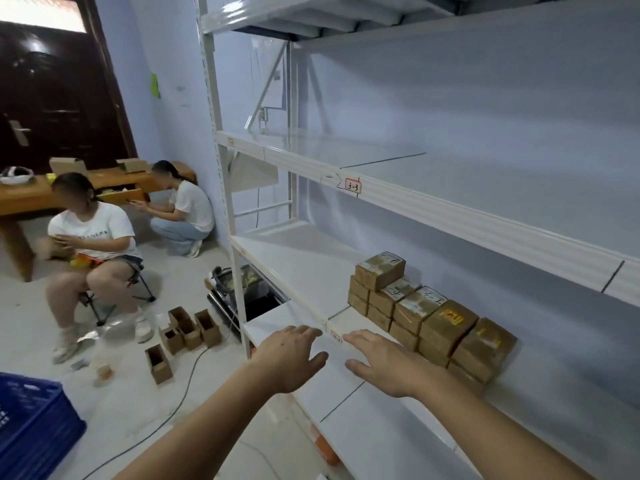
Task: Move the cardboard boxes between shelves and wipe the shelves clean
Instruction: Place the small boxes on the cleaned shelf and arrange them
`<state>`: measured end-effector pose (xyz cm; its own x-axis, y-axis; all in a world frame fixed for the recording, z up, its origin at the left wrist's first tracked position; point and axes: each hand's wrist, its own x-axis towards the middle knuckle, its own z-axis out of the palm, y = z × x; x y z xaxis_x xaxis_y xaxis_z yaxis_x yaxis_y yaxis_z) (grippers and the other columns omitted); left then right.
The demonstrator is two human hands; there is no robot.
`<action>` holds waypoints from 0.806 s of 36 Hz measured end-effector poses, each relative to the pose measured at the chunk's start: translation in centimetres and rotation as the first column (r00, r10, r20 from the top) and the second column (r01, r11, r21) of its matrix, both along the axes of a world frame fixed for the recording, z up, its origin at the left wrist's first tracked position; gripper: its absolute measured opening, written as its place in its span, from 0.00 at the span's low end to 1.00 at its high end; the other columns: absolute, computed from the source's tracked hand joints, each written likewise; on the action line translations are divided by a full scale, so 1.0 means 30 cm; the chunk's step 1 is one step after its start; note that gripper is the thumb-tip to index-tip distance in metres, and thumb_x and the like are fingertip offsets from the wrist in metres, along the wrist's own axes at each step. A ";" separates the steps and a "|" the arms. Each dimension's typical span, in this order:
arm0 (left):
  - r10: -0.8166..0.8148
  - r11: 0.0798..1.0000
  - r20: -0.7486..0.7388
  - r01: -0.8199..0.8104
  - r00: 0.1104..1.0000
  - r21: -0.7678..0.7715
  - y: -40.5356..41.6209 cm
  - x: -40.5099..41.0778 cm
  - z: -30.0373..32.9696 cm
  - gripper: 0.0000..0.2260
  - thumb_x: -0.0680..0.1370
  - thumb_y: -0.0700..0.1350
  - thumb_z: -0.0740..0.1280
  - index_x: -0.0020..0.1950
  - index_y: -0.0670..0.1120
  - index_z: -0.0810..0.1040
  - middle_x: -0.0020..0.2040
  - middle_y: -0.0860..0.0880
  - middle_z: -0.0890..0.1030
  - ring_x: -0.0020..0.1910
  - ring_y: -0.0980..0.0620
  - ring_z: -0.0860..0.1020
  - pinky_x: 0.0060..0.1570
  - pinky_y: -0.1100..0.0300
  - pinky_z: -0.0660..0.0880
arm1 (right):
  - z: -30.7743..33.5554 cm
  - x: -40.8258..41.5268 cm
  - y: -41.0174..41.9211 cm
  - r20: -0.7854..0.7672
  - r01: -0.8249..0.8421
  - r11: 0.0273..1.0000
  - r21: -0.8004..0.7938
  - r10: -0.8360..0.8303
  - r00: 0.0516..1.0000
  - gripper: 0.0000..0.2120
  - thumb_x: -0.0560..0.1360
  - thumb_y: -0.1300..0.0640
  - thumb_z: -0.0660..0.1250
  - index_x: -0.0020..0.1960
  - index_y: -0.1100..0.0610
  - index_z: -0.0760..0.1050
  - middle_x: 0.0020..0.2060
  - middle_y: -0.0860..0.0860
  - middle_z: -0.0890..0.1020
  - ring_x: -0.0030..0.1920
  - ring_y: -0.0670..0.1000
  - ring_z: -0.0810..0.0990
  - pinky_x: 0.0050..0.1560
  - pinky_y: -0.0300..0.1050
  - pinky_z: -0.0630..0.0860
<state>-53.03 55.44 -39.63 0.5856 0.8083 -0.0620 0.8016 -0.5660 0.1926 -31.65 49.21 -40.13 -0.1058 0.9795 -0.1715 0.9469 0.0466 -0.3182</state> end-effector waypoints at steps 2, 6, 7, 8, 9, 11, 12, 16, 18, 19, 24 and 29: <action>-0.037 0.999 -0.001 0.037 0.999 0.006 0.098 0.001 -0.007 0.27 0.83 0.62 0.55 0.79 0.52 0.65 0.77 0.51 0.70 0.75 0.48 0.68 0.72 0.51 0.67 | -0.005 -0.004 0.073 -0.016 0.040 0.999 0.009 -0.040 0.999 0.29 0.84 0.42 0.57 0.82 0.49 0.57 0.79 0.46 0.61 0.77 0.48 0.63 0.76 0.44 0.61; -0.118 0.993 -0.007 0.118 0.993 0.002 0.284 0.025 -0.015 0.27 0.83 0.63 0.55 0.79 0.52 0.65 0.77 0.51 0.70 0.74 0.48 0.69 0.71 0.52 0.68 | -0.006 -0.004 0.190 -0.043 0.126 0.992 0.005 -0.126 0.991 0.28 0.84 0.44 0.58 0.81 0.52 0.58 0.79 0.47 0.62 0.77 0.47 0.62 0.75 0.38 0.57; -0.144 0.990 -0.012 0.144 0.990 0.004 0.328 0.035 -0.016 0.27 0.83 0.63 0.55 0.79 0.52 0.65 0.77 0.51 0.71 0.74 0.48 0.69 0.71 0.52 0.68 | -0.007 0.001 0.214 -0.052 0.148 0.989 0.003 -0.148 0.988 0.28 0.85 0.46 0.59 0.81 0.53 0.59 0.79 0.48 0.62 0.77 0.48 0.62 0.73 0.34 0.55; -0.165 0.986 -0.012 0.165 0.986 0.005 0.369 0.047 -0.017 0.27 0.83 0.63 0.55 0.79 0.52 0.66 0.76 0.51 0.71 0.73 0.48 0.70 0.71 0.51 0.68 | -0.008 0.007 0.237 -0.064 0.175 0.985 0.004 -0.174 0.983 0.28 0.85 0.47 0.59 0.81 0.54 0.59 0.79 0.48 0.62 0.77 0.48 0.62 0.70 0.32 0.54; -0.183 0.983 -0.009 0.183 0.983 0.006 0.406 0.061 -0.016 0.27 0.83 0.63 0.55 0.79 0.52 0.66 0.76 0.51 0.71 0.73 0.49 0.70 0.71 0.52 0.68 | -0.008 0.013 0.257 -0.079 0.204 0.979 0.008 -0.202 0.976 0.28 0.85 0.47 0.59 0.81 0.54 0.59 0.79 0.48 0.61 0.77 0.48 0.62 0.69 0.32 0.55; -0.217 0.976 0.000 0.217 0.976 0.004 0.470 0.095 -0.017 0.27 0.83 0.63 0.56 0.79 0.52 0.66 0.76 0.51 0.71 0.73 0.49 0.70 0.71 0.52 0.68 | -0.010 0.029 0.290 -0.100 0.259 0.966 0.019 -0.256 0.961 0.28 0.85 0.47 0.59 0.81 0.54 0.59 0.79 0.47 0.62 0.77 0.48 0.63 0.69 0.32 0.56; -0.237 0.972 0.001 0.237 0.972 0.000 0.497 0.114 -0.017 0.27 0.83 0.62 0.56 0.79 0.52 0.66 0.76 0.51 0.71 0.73 0.49 0.69 0.71 0.52 0.68 | -0.014 0.038 0.304 -0.107 0.284 0.959 0.015 -0.281 0.954 0.28 0.85 0.46 0.59 0.81 0.53 0.59 0.78 0.47 0.63 0.76 0.48 0.63 0.68 0.33 0.56; -0.319 0.948 -0.004 0.319 0.948 -0.002 0.589 0.204 -0.013 0.26 0.83 0.61 0.55 0.78 0.52 0.66 0.76 0.51 0.71 0.73 0.48 0.70 0.70 0.52 0.68 | -0.020 0.087 0.361 -0.111 0.361 0.932 0.027 -0.356 0.928 0.27 0.84 0.46 0.60 0.80 0.52 0.62 0.77 0.47 0.65 0.75 0.49 0.66 0.69 0.37 0.60; -0.348 0.937 -0.007 0.348 0.937 -0.001 0.640 0.255 -0.012 0.25 0.84 0.61 0.55 0.77 0.52 0.67 0.75 0.51 0.72 0.72 0.48 0.71 0.69 0.52 0.69 | -0.013 0.122 0.393 -0.104 0.393 0.919 0.038 -0.388 0.916 0.27 0.84 0.47 0.61 0.80 0.53 0.63 0.77 0.48 0.66 0.74 0.49 0.67 0.66 0.34 0.60; -0.357 0.934 -0.004 0.357 0.934 0.002 0.668 0.281 -0.012 0.24 0.84 0.61 0.55 0.77 0.52 0.68 0.74 0.51 0.73 0.71 0.48 0.71 0.68 0.52 0.69 | -0.007 0.143 0.408 -0.101 0.404 0.914 0.041 -0.398 0.912 0.26 0.84 0.48 0.61 0.80 0.54 0.63 0.77 0.49 0.66 0.74 0.49 0.67 0.65 0.33 0.60; -0.392 0.920 0.012 0.391 0.920 0.034 0.814 0.409 -0.006 0.24 0.83 0.61 0.55 0.77 0.52 0.67 0.73 0.50 0.74 0.69 0.47 0.73 0.66 0.51 0.71 | 0.008 0.246 0.495 -0.095 0.468 0.881 0.067 -0.461 0.882 0.26 0.84 0.50 0.59 0.81 0.51 0.61 0.78 0.46 0.63 0.75 0.49 0.66 0.73 0.44 0.64; -0.425 0.904 0.003 0.425 0.905 0.046 0.937 0.496 0.027 0.24 0.84 0.60 0.56 0.78 0.52 0.66 0.74 0.51 0.73 0.71 0.47 0.72 0.67 0.53 0.70 | 0.041 0.330 0.598 -0.064 0.521 0.847 0.106 -0.518 0.853 0.28 0.85 0.45 0.58 0.82 0.51 0.58 0.79 0.47 0.62 0.76 0.50 0.65 0.74 0.49 0.66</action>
